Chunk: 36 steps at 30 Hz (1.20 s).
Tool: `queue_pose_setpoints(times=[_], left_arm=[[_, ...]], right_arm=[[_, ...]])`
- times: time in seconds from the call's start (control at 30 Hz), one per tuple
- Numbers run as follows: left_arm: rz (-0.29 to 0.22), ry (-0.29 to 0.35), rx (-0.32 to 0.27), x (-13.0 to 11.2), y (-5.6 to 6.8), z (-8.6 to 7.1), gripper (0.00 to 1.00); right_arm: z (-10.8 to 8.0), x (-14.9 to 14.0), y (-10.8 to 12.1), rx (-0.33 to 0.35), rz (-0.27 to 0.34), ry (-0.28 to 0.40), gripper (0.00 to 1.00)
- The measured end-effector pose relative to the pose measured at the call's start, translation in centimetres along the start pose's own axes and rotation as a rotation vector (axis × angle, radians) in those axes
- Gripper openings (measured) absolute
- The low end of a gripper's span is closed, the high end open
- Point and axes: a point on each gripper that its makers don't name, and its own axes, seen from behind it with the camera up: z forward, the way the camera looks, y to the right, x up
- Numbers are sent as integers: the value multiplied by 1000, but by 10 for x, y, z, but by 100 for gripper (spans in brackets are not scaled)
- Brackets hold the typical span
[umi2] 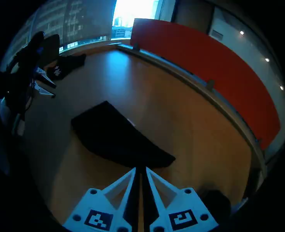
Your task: Fold towel
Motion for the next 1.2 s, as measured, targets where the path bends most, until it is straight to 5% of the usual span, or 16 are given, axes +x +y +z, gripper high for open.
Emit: queue_pose_setpoints(times=[0.3,0.6,1.2], left_arm=[[10,4,-3,5,2,2,76],[12,6,-4,6,3,2,76],[-2,29,4,13,-6,-7,76]], right_arm=[[-18,13,15,-34,-26,18,5],[-13,22,10,-16,-54,23,5],[19,63,-50,108,-126,61,6]])
